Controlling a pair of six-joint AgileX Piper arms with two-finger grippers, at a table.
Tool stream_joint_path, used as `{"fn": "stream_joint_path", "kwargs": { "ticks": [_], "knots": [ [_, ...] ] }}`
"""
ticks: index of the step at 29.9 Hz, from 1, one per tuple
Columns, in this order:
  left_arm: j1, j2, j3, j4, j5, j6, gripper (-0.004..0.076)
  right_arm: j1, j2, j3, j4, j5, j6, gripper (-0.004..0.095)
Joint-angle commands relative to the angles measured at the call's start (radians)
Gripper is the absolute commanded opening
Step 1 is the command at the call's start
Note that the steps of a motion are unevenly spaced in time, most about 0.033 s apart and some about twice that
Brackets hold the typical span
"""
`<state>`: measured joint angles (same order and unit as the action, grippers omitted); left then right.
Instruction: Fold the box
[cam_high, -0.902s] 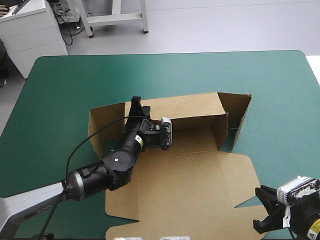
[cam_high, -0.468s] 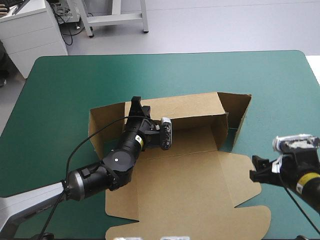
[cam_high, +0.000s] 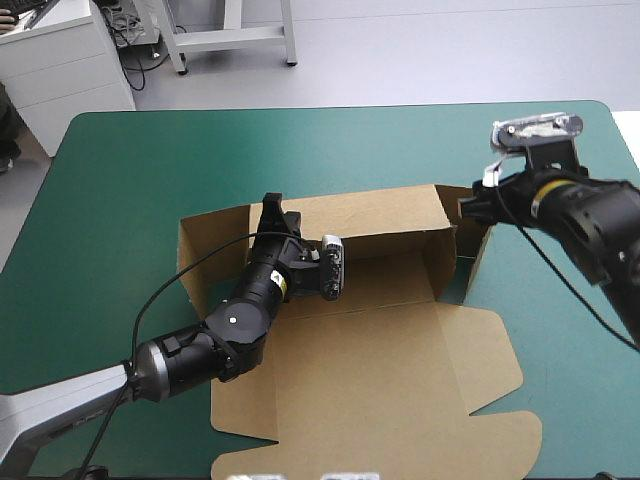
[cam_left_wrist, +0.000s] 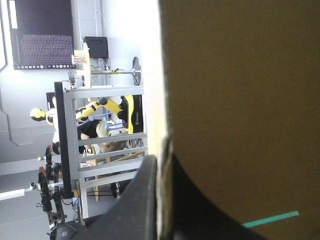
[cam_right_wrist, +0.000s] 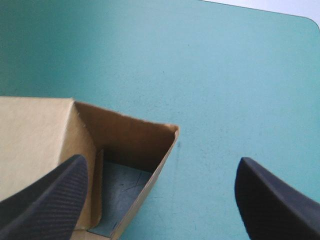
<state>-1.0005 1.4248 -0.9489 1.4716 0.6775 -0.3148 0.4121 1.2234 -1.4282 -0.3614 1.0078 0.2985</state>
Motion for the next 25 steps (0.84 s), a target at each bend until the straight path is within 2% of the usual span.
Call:
{"fn": "stream_joint_path", "kwargs": {
  "ticks": [1, 5, 7, 12, 17, 21, 25],
  "knots": [
    [-0.011, -0.020, -0.020, 0.020, 0.000, -0.007, -0.0032, -0.129, 0.118, -0.179, 0.114, 0.038, -0.139, 0.0720],
    [-0.011, -0.020, -0.020, 0.020, -0.002, -0.007, -0.0032, -0.296, 0.280, -0.361, 0.385, 0.161, -0.287, 0.0720],
    [-0.011, -0.020, -0.020, 0.020, -0.002, -0.007, -0.0032, -0.353, 0.349, -0.435, 0.462, 0.209, -0.315, 0.0720],
    [-0.011, -0.020, -0.020, 0.020, -0.002, -0.007, -0.0032, -0.433, 0.483, -0.524, 0.469, 0.238, -0.317, 0.0720],
    [-0.011, -0.020, -0.020, 0.018, 0.005, -0.007, -0.0032, -0.445, 0.551, -0.528, 0.471, 0.238, -0.335, 0.0720],
    [-0.011, -0.020, -0.020, 0.022, 0.005, 0.004, -0.0032, -0.445, 0.569, -0.521, 0.524, 0.238, -0.433, 0.0720],
    [-0.011, -0.020, -0.020, 0.029, 0.005, 0.002, -0.0032, -0.447, 0.567, -0.491, 0.526, 0.238, -0.490, 0.0721]
  ]
}}
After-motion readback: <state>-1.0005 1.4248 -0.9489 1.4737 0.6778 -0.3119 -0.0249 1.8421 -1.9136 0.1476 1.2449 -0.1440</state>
